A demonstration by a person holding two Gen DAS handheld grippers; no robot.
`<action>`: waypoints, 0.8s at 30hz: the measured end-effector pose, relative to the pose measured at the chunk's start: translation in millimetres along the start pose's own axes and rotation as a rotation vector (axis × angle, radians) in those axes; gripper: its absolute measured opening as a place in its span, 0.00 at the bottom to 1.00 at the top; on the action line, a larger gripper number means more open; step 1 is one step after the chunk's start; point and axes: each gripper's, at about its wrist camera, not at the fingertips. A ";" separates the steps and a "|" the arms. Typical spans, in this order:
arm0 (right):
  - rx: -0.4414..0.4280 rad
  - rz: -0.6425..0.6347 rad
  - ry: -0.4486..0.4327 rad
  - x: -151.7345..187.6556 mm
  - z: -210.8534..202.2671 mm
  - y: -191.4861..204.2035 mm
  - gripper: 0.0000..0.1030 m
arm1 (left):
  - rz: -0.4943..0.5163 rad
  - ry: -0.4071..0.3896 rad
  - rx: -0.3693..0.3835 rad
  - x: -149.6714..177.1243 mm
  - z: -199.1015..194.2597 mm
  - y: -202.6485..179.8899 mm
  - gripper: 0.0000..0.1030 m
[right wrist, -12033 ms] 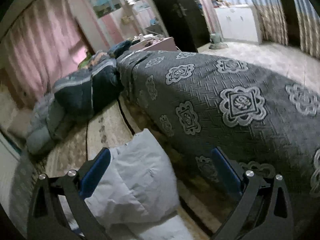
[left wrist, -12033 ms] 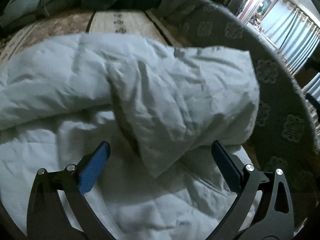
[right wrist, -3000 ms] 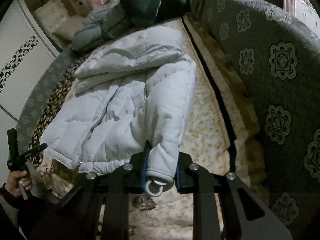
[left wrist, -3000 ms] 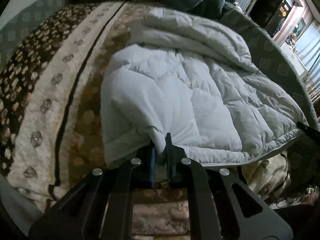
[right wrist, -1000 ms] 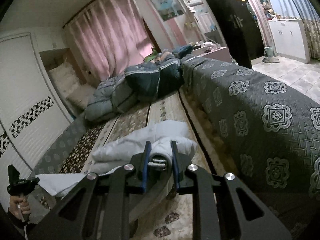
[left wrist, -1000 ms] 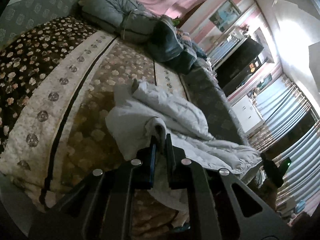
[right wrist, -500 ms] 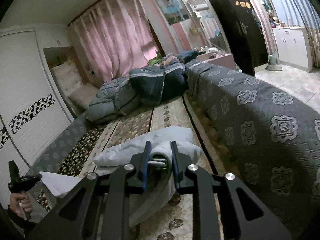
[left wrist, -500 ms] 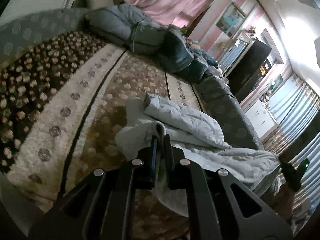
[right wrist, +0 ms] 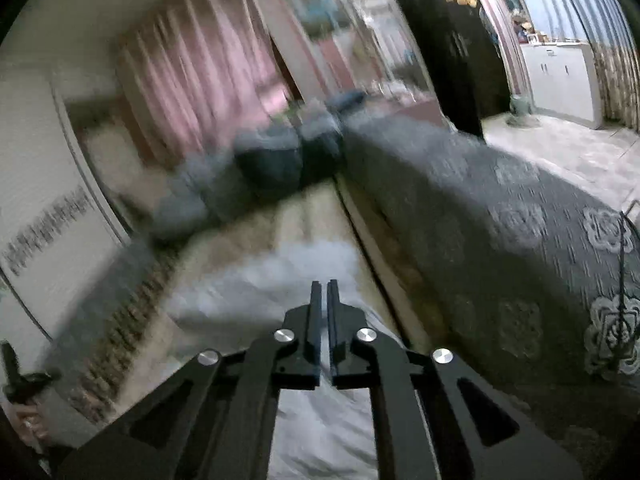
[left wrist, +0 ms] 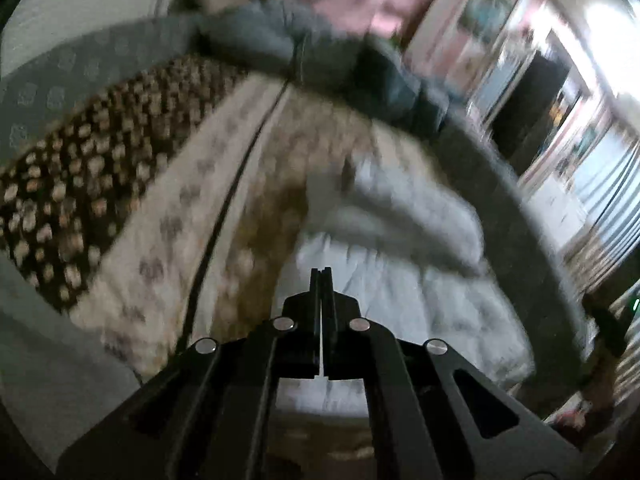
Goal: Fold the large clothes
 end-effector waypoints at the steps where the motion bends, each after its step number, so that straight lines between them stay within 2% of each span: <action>1: 0.011 -0.023 0.062 7.8 9.9 -1.2 0.68 | 0.004 0.040 -0.012 12.4 12.5 -2.0 0.16; 2: 0.013 -0.065 0.151 23.1 22.9 -2.1 0.88 | -0.002 0.073 -0.026 29.0 25.2 -1.4 0.49; 3: 0.009 -0.099 0.204 33.2 30.1 -3.3 0.95 | -0.012 0.093 -0.049 43.8 36.3 0.0 0.60; 4: 0.023 -0.169 0.301 50.6 40.7 -4.8 0.94 | -0.015 0.135 -0.079 64.0 53.5 -0.2 0.71; 6: 0.075 -0.250 0.426 74.8 52.5 -15.7 0.94 | -0.026 0.208 -0.104 96.5 80.0 3.3 0.71; 9: 0.114 -0.193 0.528 94.8 59.3 -48.0 0.94 | 0.000 0.298 -0.123 136.4 101.3 14.5 0.71; 12: 0.057 -0.031 0.607 108.9 57.3 -76.7 0.94 | -0.005 0.314 -0.124 144.5 103.3 11.3 0.76; 14: 0.023 0.016 0.646 119.2 57.3 -84.1 0.94 | 0.014 0.320 -0.117 141.4 106.1 3.3 0.86; 17: -0.024 0.064 0.708 136.9 59.3 -79.6 0.93 | 0.071 0.340 -0.131 151.7 113.1 -5.7 0.93; 18: -0.038 0.064 0.727 142.2 63.2 -72.9 0.91 | 0.076 0.344 -0.133 153.5 115.0 -6.7 0.96; 22: -0.083 0.050 0.743 144.3 71.8 -54.3 0.53 | 0.061 0.363 -0.147 160.8 124.9 -2.7 0.97; 23: -0.092 0.048 0.741 143.8 73.7 -50.7 0.47 | 0.043 0.367 -0.143 160.5 127.8 -0.6 0.97; 24: -0.106 0.050 0.734 141.4 73.8 -47.8 0.35 | 0.033 0.365 -0.141 159.5 129.5 0.0 0.97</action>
Point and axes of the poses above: each gripper's, at about its wrist camera, not at the fingertips, and z roughly the way its jaws point, y to its left, x to its underside, and after that the axes turned 14 degrees about -y, right-handed
